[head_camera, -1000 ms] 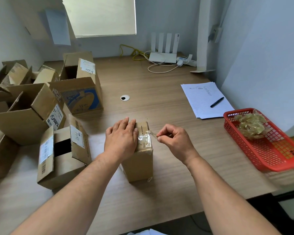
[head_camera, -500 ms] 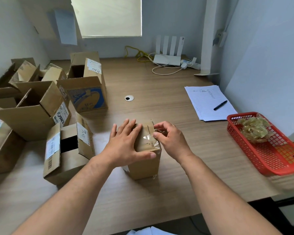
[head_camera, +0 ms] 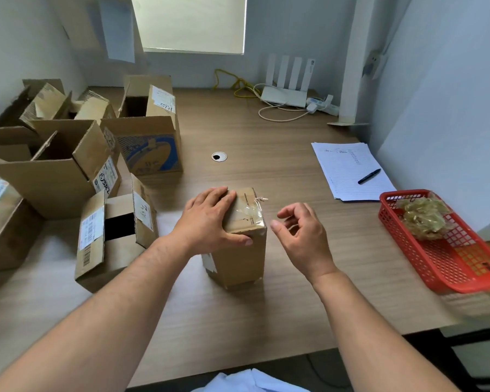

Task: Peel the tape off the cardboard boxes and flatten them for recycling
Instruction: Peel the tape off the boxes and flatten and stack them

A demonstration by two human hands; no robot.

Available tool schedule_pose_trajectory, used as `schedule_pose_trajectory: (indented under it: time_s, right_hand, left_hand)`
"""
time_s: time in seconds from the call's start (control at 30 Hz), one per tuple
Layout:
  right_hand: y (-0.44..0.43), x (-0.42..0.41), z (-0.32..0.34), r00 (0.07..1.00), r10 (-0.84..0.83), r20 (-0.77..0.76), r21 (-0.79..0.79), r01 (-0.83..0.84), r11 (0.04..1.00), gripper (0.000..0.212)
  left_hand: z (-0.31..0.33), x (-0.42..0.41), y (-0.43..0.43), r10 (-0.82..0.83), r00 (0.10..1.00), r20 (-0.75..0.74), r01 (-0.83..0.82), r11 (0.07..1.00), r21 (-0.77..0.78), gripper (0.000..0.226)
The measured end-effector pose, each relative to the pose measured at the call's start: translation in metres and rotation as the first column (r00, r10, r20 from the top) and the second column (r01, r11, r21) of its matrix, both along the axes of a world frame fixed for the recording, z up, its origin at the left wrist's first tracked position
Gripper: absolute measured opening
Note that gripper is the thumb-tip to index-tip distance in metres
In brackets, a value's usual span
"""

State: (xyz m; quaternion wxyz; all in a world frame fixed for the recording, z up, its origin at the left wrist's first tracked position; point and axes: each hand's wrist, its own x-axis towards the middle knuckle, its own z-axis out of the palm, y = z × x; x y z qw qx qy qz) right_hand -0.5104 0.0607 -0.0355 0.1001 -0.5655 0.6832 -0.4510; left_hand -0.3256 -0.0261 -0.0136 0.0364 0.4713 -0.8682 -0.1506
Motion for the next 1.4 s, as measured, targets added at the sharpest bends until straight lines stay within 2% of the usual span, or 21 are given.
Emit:
schedule_pose_trajectory:
  time_s: [0.1,0.23,0.4,0.7,0.83,1.03,1.23,1.4]
  right_hand:
    - [0.008,0.003,-0.009,0.989,-0.011,-0.146,-0.036,0.006,0.999,0.018]
    - [0.008,0.012,-0.016,0.901,-0.092,-0.425,-0.178,0.017,0.984,0.02]
    - [0.002,0.013,-0.015,0.785,-0.242,-0.57,-0.296,0.079,0.952,0.017]
    - [-0.008,0.008,-0.013,0.696,-0.319,-0.644,-0.327,0.126,0.937,0.015]
    - [-0.014,0.002,-0.006,0.715,-0.327,-0.617,-0.34,0.133,0.931,0.014]
    - [-0.013,-0.002,-0.014,0.731,-0.234,-0.641,-0.312,0.029,0.949,0.017]
    - [-0.02,0.002,-0.011,0.694,-0.318,-0.645,-0.316,0.137,0.939,0.022]
    - [-0.025,0.001,-0.006,0.689,-0.341,-0.64,-0.337,0.147,0.93,0.018]
  left_hand:
    - [0.005,-0.002,-0.006,0.015,1.0,0.013,-0.015,1.0,0.019,0.114]
    - [0.006,-0.01,-0.007,0.015,0.999,0.045,-0.015,1.0,-0.001,0.108]
    - [0.008,-0.019,-0.003,0.063,0.996,0.058,-0.063,0.998,-0.004,0.106]
    - [0.012,-0.027,-0.001,0.089,0.993,0.082,-0.086,0.996,-0.038,0.103]
    - [0.012,-0.026,-0.002,0.089,0.992,0.088,-0.085,0.995,-0.046,0.103]
    - [0.014,-0.028,-0.007,0.126,0.988,0.093,-0.124,0.992,-0.027,0.1]
    - [0.018,-0.036,-0.008,0.169,0.978,0.122,-0.166,0.985,-0.038,0.096]
    - [0.019,-0.041,-0.007,0.17,0.974,0.148,-0.163,0.985,-0.055,0.094]
